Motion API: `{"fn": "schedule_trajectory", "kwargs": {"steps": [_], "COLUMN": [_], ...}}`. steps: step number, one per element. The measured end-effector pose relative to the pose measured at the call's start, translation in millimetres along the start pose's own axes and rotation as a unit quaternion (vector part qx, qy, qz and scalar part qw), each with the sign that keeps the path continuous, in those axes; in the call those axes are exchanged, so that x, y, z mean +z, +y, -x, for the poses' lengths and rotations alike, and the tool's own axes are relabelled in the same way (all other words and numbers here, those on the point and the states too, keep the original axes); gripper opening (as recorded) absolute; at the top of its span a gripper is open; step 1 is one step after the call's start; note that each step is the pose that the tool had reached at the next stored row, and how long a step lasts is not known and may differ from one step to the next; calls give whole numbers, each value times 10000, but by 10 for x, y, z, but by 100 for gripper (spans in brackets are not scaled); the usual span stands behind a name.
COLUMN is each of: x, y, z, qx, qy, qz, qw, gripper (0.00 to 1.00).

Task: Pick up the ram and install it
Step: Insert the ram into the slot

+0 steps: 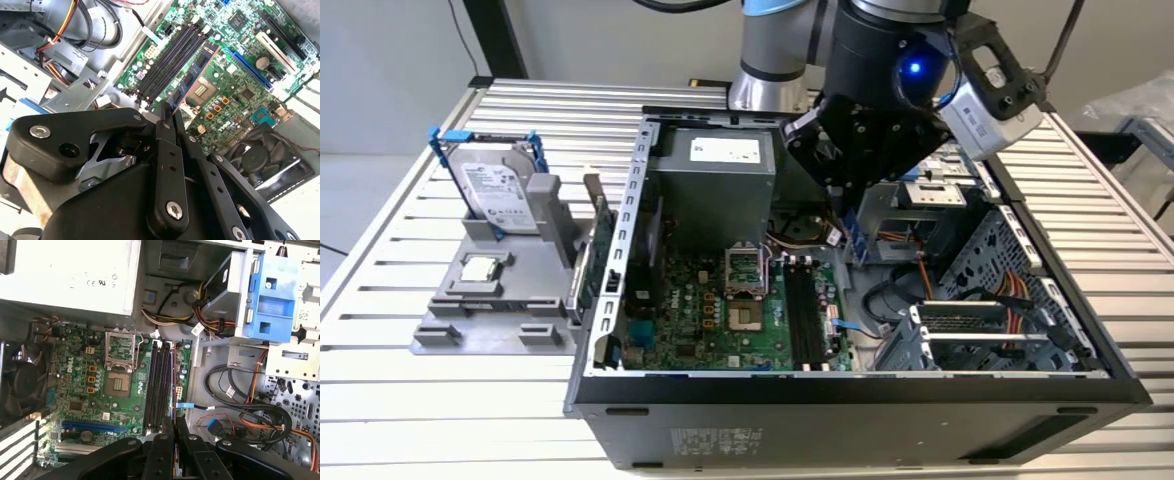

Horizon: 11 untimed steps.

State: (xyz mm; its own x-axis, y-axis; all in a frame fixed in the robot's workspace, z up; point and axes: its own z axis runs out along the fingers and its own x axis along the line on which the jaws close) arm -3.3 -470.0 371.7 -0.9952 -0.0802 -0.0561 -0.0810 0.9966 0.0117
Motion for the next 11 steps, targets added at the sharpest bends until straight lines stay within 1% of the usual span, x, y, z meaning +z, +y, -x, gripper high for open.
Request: {"fn": "schedule_trajectory", "kwargs": {"steps": [5, 11], "x": [1, 1], "y": [0, 1], "z": [0, 0], "qx": [247, 515], "qy": [-3, -6], "qz": [-14, -29], "qw": [9997, 9987], "gripper": [0, 0]}}
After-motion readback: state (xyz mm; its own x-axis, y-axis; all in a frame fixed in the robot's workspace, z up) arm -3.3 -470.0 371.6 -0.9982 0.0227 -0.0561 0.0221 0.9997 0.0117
